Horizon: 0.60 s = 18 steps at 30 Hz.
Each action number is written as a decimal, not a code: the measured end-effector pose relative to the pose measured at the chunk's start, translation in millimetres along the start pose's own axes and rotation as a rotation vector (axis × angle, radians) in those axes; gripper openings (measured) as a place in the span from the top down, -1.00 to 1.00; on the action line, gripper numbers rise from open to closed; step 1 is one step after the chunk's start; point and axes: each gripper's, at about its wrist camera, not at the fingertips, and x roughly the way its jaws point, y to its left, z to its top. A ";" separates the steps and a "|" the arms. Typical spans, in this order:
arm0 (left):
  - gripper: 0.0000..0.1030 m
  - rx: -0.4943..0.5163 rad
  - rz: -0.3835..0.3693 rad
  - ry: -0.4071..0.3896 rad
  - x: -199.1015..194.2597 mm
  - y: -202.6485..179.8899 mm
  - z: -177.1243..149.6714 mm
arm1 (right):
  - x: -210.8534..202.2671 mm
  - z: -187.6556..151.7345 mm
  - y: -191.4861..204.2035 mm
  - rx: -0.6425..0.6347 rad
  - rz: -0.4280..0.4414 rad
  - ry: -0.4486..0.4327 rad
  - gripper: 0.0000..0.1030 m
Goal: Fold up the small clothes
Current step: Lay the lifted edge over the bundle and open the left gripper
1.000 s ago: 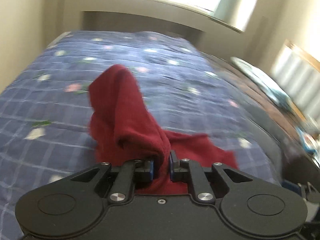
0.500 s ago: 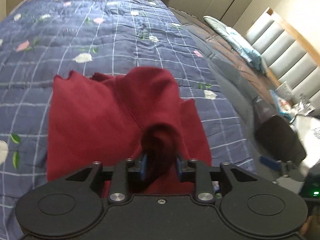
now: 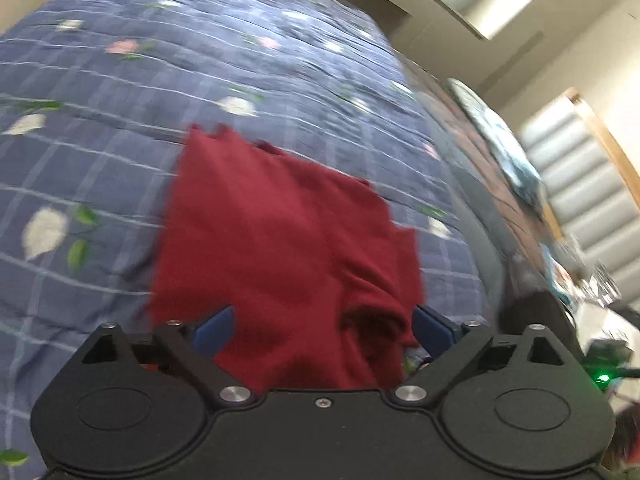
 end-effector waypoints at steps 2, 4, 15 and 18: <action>-0.92 -0.045 0.072 -0.029 -4.5 11.0 0.7 | -0.5 5.8 7.2 -0.008 0.032 -0.006 -1.00; -0.92 -0.096 0.165 -0.032 -5.6 24.7 1.6 | 1.4 10.8 15.2 -0.017 0.055 -0.017 -1.00; -0.92 -0.246 0.320 0.066 8.2 70.7 -12.1 | 32.7 3.3 42.8 -0.091 0.091 0.130 -1.00; -0.92 -0.238 0.309 0.123 18.5 67.7 -20.3 | 25.7 -2.4 36.8 -0.103 0.089 0.141 -1.00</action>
